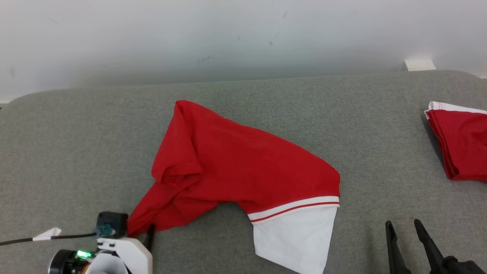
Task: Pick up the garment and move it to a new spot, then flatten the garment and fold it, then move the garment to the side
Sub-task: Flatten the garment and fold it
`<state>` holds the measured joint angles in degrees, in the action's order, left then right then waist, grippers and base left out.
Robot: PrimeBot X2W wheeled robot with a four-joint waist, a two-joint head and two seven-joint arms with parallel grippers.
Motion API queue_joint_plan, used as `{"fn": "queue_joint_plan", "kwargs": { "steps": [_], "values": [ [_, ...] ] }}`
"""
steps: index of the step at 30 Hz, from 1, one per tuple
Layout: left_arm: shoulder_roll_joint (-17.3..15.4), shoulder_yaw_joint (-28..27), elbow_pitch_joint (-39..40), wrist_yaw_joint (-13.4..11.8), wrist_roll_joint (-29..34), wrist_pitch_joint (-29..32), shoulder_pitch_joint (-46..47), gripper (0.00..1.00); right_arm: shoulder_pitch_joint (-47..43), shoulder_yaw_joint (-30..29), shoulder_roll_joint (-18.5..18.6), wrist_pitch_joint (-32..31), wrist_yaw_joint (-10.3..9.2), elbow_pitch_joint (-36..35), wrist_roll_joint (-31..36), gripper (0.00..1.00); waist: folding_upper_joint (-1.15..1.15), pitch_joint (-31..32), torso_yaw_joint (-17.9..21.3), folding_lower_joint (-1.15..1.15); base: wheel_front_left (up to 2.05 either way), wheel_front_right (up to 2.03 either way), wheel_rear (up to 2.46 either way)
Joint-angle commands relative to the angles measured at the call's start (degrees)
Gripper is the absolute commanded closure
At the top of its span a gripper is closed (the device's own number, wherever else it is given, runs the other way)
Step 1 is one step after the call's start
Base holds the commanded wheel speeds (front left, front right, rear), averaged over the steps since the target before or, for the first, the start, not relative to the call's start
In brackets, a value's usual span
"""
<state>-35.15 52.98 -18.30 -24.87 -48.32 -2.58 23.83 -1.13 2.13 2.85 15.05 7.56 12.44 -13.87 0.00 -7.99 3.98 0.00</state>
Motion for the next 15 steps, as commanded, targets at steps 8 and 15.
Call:
{"fn": "queue_joint_plan", "kwargs": {
  "steps": [8,15],
  "values": [
    [2.1,-2.1,-2.2,4.2,-4.7,-0.5,0.1,1.0,0.3,-0.5,0.1,0.2,-0.16,0.3,-0.3,0.0,0.0,0.6,0.0,0.0,0.0,0.0,0.0],
    [0.4,-6.4,13.1,8.3,-10.7,0.1,0.3,1.0,-1.7,-1.4,0.1,0.2,-0.16,0.3,0.0,0.0,0.0,3.5,-2.1,0.0,0.0,0.0,0.0]
  ]
}}
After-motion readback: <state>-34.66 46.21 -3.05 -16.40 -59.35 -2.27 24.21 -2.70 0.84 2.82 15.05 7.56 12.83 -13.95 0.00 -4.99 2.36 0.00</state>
